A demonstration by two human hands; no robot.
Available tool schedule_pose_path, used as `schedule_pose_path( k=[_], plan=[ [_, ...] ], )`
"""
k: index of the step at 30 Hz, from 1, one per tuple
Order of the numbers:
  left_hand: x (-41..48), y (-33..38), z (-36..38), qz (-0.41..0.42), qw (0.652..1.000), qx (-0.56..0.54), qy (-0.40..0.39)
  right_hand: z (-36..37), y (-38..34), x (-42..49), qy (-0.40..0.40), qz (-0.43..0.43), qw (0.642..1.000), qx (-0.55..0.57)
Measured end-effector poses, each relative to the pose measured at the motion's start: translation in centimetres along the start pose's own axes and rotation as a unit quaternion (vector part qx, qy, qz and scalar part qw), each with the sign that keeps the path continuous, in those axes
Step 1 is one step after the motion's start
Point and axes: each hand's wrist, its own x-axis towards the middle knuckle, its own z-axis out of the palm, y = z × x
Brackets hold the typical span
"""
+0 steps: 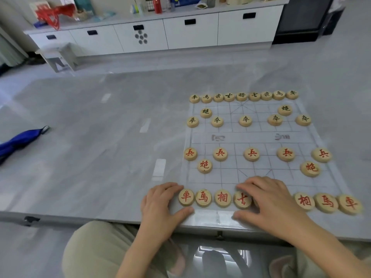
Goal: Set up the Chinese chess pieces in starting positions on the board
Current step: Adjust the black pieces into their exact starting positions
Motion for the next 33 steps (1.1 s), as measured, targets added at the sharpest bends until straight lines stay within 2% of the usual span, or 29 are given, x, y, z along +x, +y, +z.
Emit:
schedule_pose_path(
  k=[7, 14, 21, 24, 28, 33],
  plan=[
    [0.1, 0.1, 0.4, -0.005, 1.0, 0.007, 0.022, 1.3, -2.6, 1.4, 0.032, -0.019, 0.999, 0.015],
    [0.5, 0.5, 0.2, -0.003, 1.0, 0.024, -0.004, 1.7, -2.5, 1.6, 0.051, -0.014, 0.998, 0.019],
    [0.6, 0.6, 0.2, -0.007, 1.0, 0.026, -0.005, 1.6, -2.3, 1.6, 0.029, -0.005, 0.999, 0.012],
    [1.3, 1.7, 0.0, -0.007, 1.0, 0.002, -0.006, 1.1, -1.9, 1.3, 0.024, 0.013, 0.999, 0.042],
    [2.7, 3.0, -0.1, 0.023, 0.998, 0.038, -0.042, 0.0, 0.2, -0.4, 0.072, 0.069, 0.993, 0.064],
    [1.9, 2.1, 1.2, 0.061, 0.996, 0.035, -0.046, 0.6, 1.7, -2.2, 0.054, 0.064, 0.995, 0.046]
  ],
)
